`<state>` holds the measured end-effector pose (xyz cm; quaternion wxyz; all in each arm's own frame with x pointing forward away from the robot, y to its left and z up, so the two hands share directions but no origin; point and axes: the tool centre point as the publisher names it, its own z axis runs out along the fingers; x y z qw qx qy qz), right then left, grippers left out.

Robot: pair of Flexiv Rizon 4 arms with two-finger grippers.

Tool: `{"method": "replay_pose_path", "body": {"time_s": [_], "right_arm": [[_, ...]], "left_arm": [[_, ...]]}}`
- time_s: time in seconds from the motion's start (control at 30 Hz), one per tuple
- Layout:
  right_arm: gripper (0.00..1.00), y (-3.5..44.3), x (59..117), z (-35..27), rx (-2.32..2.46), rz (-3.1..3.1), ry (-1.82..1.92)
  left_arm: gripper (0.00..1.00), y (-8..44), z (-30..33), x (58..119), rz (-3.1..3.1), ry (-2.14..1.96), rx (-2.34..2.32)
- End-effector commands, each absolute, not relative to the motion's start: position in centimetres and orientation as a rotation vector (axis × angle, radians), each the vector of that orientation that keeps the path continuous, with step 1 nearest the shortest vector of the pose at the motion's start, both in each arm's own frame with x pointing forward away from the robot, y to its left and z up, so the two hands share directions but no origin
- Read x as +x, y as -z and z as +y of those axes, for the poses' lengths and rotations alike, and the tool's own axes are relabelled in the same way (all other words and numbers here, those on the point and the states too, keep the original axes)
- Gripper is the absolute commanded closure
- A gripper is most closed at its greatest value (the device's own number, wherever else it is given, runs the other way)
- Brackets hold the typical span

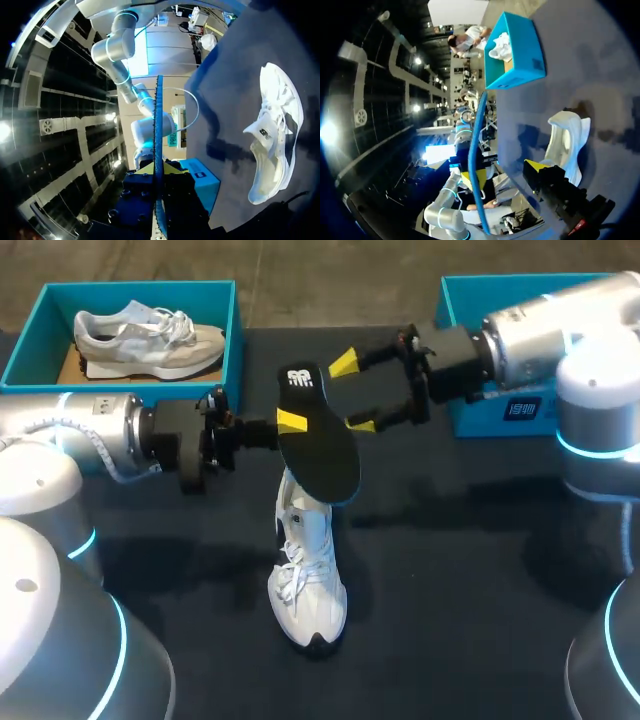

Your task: Take the shoe out of the shoebox, open the shoe tongue, remove and reinsert the insole, then place the shoe into the shoebox

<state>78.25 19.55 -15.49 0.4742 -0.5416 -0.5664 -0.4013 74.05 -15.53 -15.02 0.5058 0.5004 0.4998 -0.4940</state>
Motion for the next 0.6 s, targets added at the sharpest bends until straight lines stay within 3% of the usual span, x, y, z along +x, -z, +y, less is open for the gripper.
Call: {"method": "replay_pose_path", "body": {"time_s": [0.03,0.6], "right_arm": [[0.0,14.8,75.0,17.0,-1.399,-1.344,1.138],[0.0,14.0,75.8,15.1,-1.378,-1.385,1.249]], "left_arm": [[1.0,14.8,-15.4,74.7,1.185,1.225,1.23],[1.0,14.6,-16.3,74.9,1.202,1.257,1.256]]}}
